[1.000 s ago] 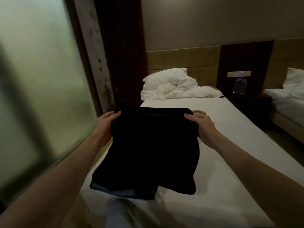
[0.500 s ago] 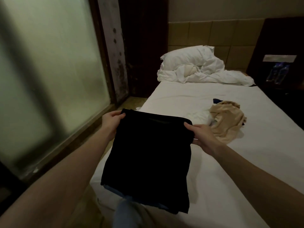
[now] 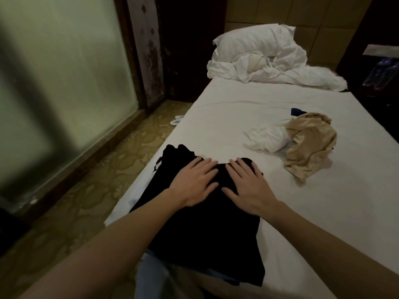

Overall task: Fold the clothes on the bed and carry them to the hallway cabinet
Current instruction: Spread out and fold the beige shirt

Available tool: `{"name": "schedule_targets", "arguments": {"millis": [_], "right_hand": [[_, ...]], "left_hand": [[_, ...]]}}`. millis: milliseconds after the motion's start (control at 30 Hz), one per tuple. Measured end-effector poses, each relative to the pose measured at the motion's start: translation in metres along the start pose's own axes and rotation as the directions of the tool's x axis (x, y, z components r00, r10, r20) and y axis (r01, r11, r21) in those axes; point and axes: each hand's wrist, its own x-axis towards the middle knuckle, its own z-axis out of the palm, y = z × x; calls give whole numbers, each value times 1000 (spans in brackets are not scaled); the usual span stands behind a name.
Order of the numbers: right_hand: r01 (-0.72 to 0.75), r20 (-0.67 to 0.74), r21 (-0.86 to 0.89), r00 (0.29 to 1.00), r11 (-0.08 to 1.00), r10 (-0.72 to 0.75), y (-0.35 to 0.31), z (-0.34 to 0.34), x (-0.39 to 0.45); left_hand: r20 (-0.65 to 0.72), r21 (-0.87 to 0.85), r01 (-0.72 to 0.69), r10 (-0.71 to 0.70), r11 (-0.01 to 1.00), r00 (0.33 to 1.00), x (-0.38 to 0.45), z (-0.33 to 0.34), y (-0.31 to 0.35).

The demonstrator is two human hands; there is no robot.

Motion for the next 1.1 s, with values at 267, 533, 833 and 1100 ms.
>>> {"name": "schedule_targets", "arguments": {"millis": [267,533,833,1100], "right_hand": [[-131,157,32,980,991,125,35,14,-23],[-307,127,8,944,952,304,106,-1,-16],[-464,139,-99,870,880,474,224,33,5],[-494,115,42,866,869,486,298,96,6]], "left_hand": [[189,75,38,-52,996,981,-5,22,-9],[109,-45,83,-78,996,991,78,19,20],[165,-196,114,-82,974,983,208,57,61],[269,-257,-28,99,966,958,294,129,105]]}}
